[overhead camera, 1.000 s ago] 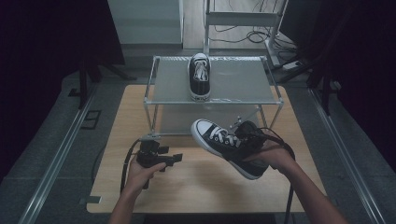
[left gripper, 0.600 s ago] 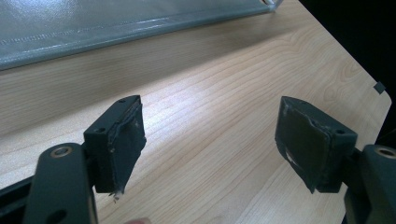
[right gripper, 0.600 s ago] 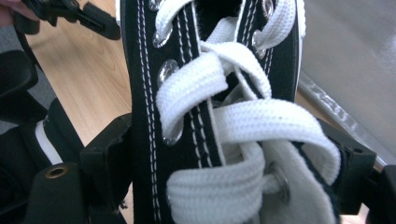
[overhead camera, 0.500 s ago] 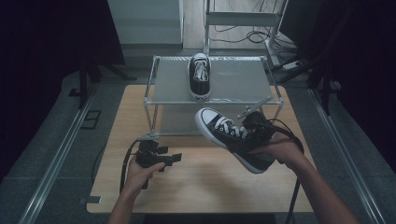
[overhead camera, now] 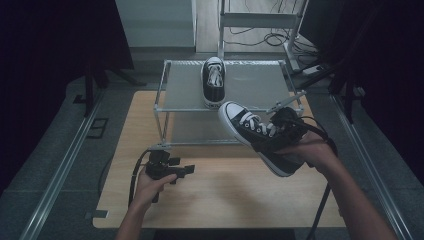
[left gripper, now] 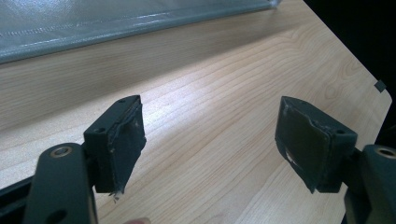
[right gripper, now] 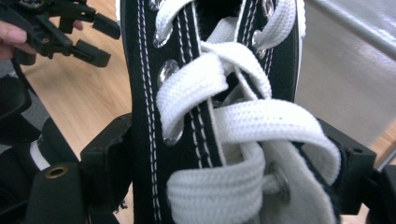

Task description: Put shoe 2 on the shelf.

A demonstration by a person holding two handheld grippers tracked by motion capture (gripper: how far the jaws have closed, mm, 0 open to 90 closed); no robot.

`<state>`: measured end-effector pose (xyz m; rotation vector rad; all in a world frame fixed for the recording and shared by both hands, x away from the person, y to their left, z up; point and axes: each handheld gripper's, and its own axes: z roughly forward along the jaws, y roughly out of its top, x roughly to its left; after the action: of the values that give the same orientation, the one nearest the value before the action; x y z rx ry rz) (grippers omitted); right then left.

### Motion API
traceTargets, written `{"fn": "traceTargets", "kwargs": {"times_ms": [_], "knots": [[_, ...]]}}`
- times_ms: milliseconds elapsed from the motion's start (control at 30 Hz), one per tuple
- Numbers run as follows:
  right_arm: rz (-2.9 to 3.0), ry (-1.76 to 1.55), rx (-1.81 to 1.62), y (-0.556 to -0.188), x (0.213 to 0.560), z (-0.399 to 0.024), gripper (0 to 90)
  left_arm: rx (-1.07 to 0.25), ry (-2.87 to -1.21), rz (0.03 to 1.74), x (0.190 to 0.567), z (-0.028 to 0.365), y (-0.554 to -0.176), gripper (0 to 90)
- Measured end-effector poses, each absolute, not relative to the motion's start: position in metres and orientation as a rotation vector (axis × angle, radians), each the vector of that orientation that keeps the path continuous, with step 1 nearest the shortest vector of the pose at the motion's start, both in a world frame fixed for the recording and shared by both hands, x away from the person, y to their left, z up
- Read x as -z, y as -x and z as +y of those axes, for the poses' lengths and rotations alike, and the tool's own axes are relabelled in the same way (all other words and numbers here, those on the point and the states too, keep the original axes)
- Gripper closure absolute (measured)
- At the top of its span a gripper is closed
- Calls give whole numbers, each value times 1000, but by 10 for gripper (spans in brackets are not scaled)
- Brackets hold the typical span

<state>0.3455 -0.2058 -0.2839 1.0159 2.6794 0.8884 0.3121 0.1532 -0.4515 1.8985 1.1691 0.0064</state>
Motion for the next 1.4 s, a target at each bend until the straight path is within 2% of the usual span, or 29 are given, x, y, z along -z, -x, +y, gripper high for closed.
{"fn": "traceTargets", "kwargs": {"times_ms": [833,1400], "knots": [[2581,-1230,-863,-398,266,-209,192,3,-1890,1174,453,155,-313,244],[2493,-1425,-802,-443,258,-193,195,10,-1880,1173,452,158,-313,244]]}}
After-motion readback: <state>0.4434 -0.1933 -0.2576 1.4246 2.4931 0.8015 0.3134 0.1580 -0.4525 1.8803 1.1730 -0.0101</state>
